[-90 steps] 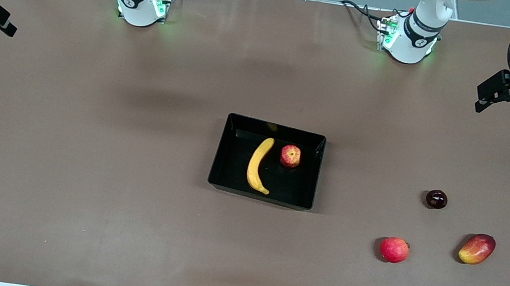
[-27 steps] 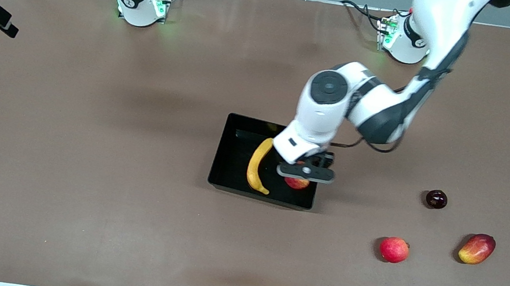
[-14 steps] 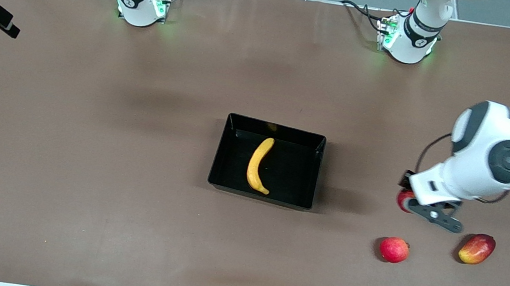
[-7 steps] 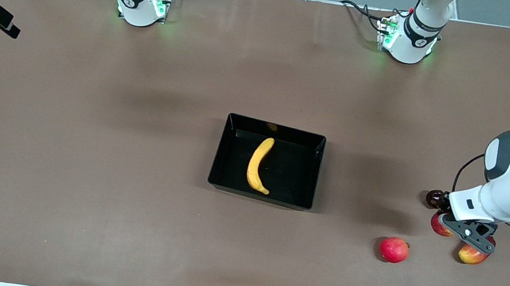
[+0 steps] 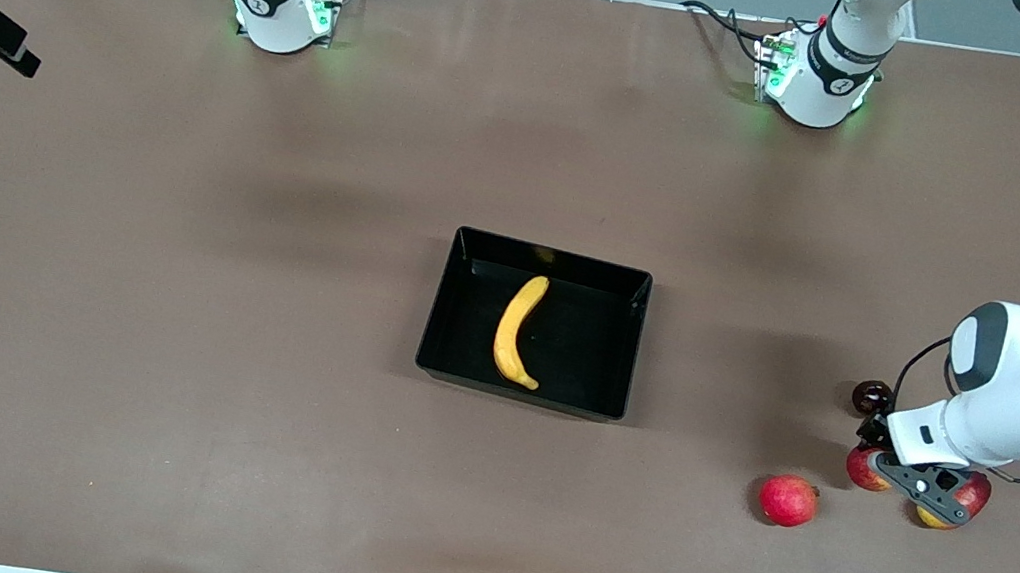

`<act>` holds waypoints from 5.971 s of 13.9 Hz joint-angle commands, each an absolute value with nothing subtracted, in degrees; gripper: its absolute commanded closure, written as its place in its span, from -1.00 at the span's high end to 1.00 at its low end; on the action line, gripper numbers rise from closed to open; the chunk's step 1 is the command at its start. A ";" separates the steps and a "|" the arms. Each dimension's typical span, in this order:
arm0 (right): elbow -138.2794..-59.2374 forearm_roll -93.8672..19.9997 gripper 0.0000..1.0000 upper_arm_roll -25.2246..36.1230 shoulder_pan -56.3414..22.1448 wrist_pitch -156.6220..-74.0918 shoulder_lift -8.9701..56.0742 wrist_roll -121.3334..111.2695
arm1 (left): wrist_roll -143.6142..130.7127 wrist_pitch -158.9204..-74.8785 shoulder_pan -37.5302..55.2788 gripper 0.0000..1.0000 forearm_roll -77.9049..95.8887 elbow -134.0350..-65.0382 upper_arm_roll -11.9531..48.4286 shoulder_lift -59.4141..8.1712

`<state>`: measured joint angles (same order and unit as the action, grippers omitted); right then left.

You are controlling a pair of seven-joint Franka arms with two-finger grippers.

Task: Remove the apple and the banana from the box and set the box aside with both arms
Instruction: 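Lower the apple beside the dark plum and open the left gripper, then raise the left gripper and move it back over the tray, then lower the left gripper and grasp the yellow banana in the tray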

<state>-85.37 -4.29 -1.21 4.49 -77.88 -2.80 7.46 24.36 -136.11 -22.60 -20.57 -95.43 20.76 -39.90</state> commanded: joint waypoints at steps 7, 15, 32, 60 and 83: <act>-85.52 -5.36 1.00 -1.76 5.71 -77.70 -2.99 5.28 | 24.26 -139.22 -23.55 1.00 -20.74 -93.69 21.79 -41.58; -85.52 -5.36 1.00 -1.76 5.71 -77.70 -2.90 5.10 | 6.91 -124.12 -22.85 1.00 -12.66 -93.69 30.74 -29.63; -85.52 -5.36 1.00 -1.76 5.71 -77.78 -2.90 5.10 | -36.29 -125.58 -1.59 1.00 -16.69 -89.91 40.17 -35.67; -85.52 -5.71 1.00 -1.76 6.24 -77.26 -0.97 4.92 | -46.14 -140.54 24.52 1.00 -25.58 -82.79 23.12 -50.71; -85.61 -8.26 1.00 -1.76 6.42 -73.92 1.32 5.45 | -53.00 -137.92 25.31 -1.00 -25.84 -82.35 23.38 -47.30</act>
<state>-85.51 -6.72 -1.13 5.02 -74.19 1.51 5.40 -51.63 -140.23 25.25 -24.64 -81.67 23.58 -50.76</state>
